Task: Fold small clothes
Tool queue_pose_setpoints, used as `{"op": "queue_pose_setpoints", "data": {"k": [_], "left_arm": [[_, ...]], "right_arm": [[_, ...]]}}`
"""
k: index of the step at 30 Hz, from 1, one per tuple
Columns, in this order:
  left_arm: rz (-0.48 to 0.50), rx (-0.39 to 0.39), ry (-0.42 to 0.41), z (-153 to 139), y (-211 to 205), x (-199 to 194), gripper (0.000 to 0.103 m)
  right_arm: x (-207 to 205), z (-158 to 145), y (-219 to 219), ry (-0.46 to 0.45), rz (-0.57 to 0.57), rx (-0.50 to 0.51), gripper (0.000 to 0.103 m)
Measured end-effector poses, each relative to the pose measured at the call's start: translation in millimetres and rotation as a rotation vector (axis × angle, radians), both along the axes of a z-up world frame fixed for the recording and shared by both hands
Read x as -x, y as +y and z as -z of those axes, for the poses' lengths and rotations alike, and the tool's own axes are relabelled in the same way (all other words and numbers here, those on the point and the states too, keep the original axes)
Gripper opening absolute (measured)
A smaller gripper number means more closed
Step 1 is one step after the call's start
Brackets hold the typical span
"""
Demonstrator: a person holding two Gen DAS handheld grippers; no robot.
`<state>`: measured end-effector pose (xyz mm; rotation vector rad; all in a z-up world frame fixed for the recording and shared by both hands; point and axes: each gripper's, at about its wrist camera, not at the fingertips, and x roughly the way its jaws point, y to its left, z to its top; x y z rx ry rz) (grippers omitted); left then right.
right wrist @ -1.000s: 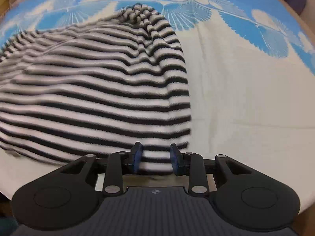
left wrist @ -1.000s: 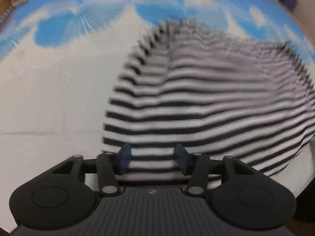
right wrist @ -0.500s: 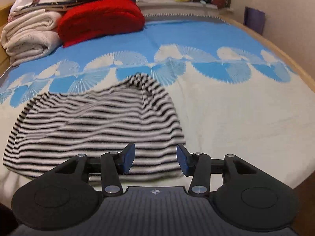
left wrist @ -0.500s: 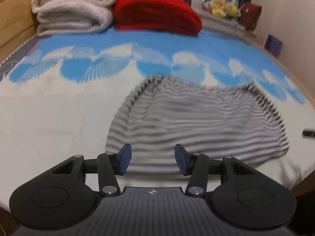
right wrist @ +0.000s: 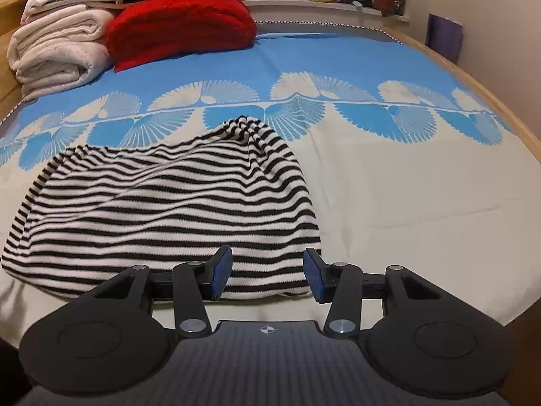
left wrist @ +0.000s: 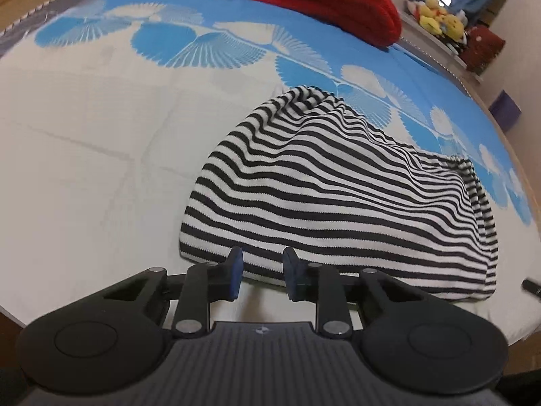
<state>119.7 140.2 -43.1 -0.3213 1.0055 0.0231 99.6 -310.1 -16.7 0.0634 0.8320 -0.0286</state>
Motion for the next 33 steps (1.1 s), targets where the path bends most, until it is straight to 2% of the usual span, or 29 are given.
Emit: {"op": "queue_pose_setpoints", "data": {"k": [2, 9, 13, 15, 21, 26, 33], "left_arm": [[-0.014, 0.030, 0.020, 3.6, 3.0, -1.2, 0.028], [-0.088, 0.151, 0.090, 17.3, 18.2, -6.0, 0.029], [-0.193, 0.248, 0.149, 31.5, 35.2, -8.1, 0.037], [-0.246, 0.299, 0.179, 39.1, 44.0, -9.4, 0.037], [-0.320, 0.406, 0.220, 54.8, 54.6, -17.6, 0.050], [-0.397, 0.402, 0.192, 61.1, 60.3, -20.0, 0.050], [-0.413, 0.347, 0.137, 63.5, 52.2, -27.0, 0.049]], "right_arm": [[-2.3, 4.0, -0.5, 0.030, 0.007, 0.012, 0.048], [-5.9, 6.9, -2.4, 0.031, 0.010, 0.004, 0.048], [-7.8, 5.9, 0.2, 0.026, 0.007, -0.005, 0.048], [-8.6, 5.1, 1.4, 0.023, 0.005, -0.009, 0.048], [-11.6, 7.0, 6.6, 0.032, -0.004, -0.012, 0.048], [-13.3, 7.0, 11.3, 0.028, -0.011, -0.013, 0.048], [-13.7, 8.8, 11.8, 0.024, -0.012, -0.011, 0.048]]}}
